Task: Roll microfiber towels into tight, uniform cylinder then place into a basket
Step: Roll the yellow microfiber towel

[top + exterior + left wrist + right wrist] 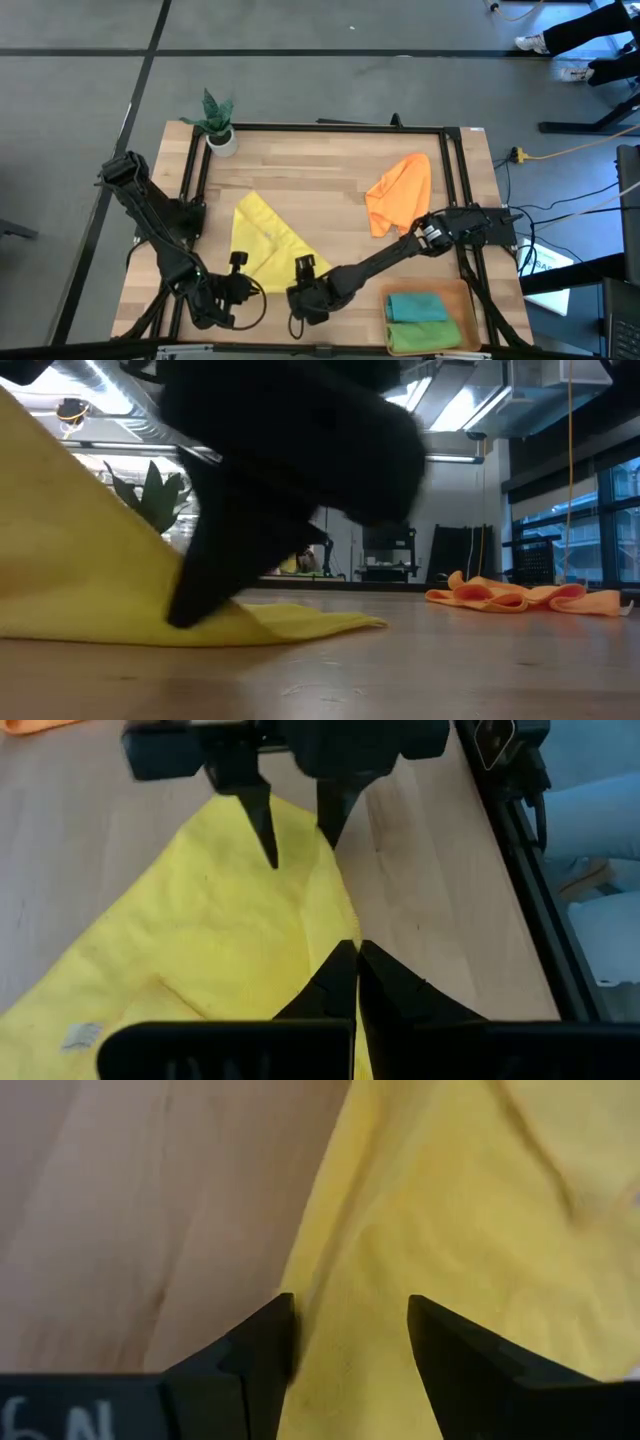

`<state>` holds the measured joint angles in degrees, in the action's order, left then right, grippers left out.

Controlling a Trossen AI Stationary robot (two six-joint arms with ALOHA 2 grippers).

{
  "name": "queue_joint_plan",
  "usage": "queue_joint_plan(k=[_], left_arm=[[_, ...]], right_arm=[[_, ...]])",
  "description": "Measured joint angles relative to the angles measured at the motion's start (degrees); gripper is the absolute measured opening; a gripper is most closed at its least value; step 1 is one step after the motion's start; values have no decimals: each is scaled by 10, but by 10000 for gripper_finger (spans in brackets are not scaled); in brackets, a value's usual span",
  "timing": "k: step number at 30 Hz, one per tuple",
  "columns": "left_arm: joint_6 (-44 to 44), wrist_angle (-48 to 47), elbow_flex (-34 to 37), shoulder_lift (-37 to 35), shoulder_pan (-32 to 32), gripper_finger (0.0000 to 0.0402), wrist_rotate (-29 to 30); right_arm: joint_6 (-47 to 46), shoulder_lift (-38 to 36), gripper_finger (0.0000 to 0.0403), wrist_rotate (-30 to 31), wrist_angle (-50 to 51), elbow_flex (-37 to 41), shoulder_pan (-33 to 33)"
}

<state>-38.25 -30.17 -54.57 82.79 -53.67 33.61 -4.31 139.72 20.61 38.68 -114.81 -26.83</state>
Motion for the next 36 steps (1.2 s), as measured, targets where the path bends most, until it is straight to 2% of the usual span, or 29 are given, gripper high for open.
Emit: queue_joint_plan(k=[9,19,22,28,30,33,36], left_arm=[[4,-58,-47,-9,-11,0,45],[-18,-211,-133,-9,-13,0,44],[-37,-268,-159,-9,-13,0,34],[-80,-339,-191,-9,-13,0,23],[-93,-357,-195,-9,-13,0,19],[-97,-359,-196,-9,-13,0,17],[-97,-359,-196,-9,-13,0,16]], right_arm=[[-15,0,197,36,97,-1,-5],[-16,0,197,59,142,-1,-15],[-16,0,197,82,152,-1,-19],[-31,0,197,174,176,-1,-29],[-42,0,196,179,178,-1,-30],[-47,0,179,179,178,-1,-30],[-47,0,143,179,178,-1,-30]])
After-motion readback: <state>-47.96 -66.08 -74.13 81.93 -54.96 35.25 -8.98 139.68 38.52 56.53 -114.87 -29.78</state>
